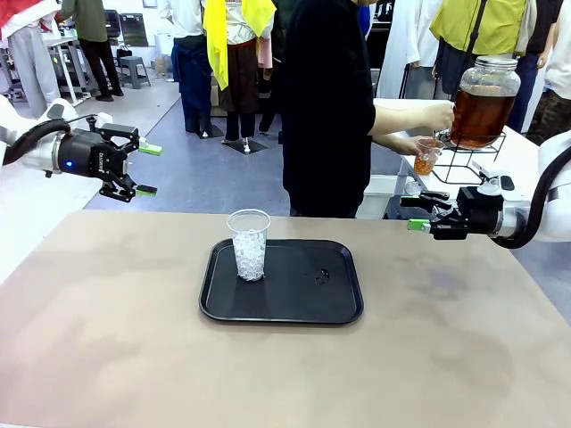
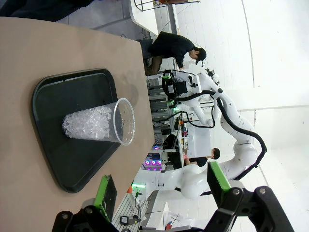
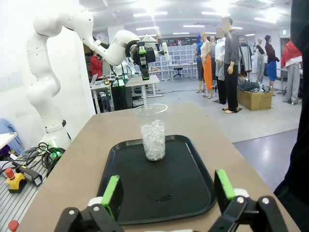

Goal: Pour the drink into the iced cup.
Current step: Pick up the iced cup indicated by the human and present it to them.

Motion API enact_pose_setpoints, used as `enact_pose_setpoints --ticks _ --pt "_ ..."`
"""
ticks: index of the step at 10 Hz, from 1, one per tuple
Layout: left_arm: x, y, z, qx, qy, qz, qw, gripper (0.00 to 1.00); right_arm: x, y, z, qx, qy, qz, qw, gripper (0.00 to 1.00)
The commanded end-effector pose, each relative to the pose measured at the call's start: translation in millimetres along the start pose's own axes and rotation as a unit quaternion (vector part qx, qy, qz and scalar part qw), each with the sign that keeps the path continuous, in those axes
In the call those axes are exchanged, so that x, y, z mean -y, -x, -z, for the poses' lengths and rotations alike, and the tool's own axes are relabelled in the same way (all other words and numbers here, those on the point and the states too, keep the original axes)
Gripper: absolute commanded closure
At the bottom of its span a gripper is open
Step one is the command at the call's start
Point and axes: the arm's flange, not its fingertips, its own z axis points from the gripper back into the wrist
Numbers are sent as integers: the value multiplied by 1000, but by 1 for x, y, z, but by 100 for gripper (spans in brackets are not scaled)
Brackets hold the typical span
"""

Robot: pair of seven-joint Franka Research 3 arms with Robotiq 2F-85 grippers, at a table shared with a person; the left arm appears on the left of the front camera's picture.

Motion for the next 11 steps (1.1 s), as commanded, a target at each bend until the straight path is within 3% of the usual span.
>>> enact_pose_setpoints --ticks 1,11 --pt "1 2 0 1 -1 1 1000 0 1 -3 0 -1 2 -2 1000 0" --pt "1 2 0 1 -1 1 1000 0 1 -3 0 -1 2 -2 1000 0"
